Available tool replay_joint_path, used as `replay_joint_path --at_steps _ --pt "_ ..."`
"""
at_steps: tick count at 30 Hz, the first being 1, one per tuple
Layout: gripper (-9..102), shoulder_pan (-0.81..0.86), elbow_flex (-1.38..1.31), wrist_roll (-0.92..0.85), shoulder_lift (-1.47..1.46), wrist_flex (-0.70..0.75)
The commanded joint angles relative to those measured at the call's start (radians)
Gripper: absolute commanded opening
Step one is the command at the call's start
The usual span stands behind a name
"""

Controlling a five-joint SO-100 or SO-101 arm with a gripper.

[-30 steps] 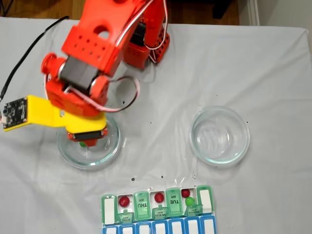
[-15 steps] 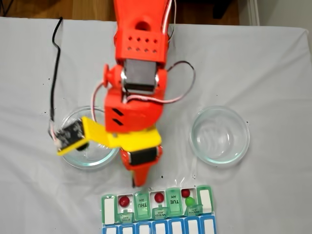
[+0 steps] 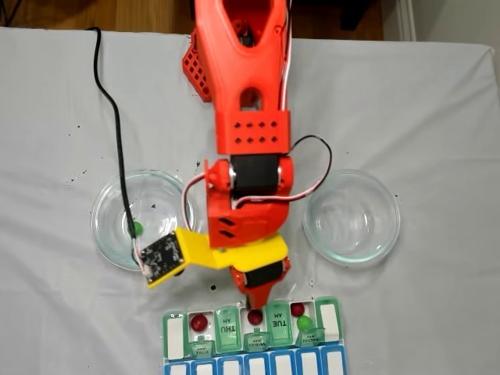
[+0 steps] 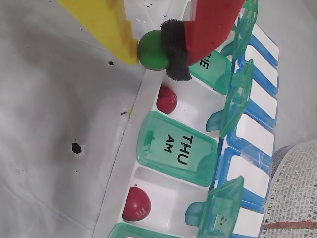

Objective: Sort medicines into box.

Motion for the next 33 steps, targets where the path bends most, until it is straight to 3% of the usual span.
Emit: replay_joint_path --at_steps 1,15,16,19,23,28,33 --pt "0 -0.009 -0.152 0.014 -0.015 -0.048" --pt "0 0.017 -0.166 0.021 -0.095 -0.186" --pt "1 0.017 -0.172 0.012 -0.104 -0.184" --pt "20 0.014 -0.173 -0.002 -0.112 -0.166" --pt "26 0.014 -0.166 0.012 -0.095 -0.153" --pt "24 0.026 -0.156 0.006 0.003 -0.06" --pt "1 0.095 -0.215 0.017 0.163 0.181"
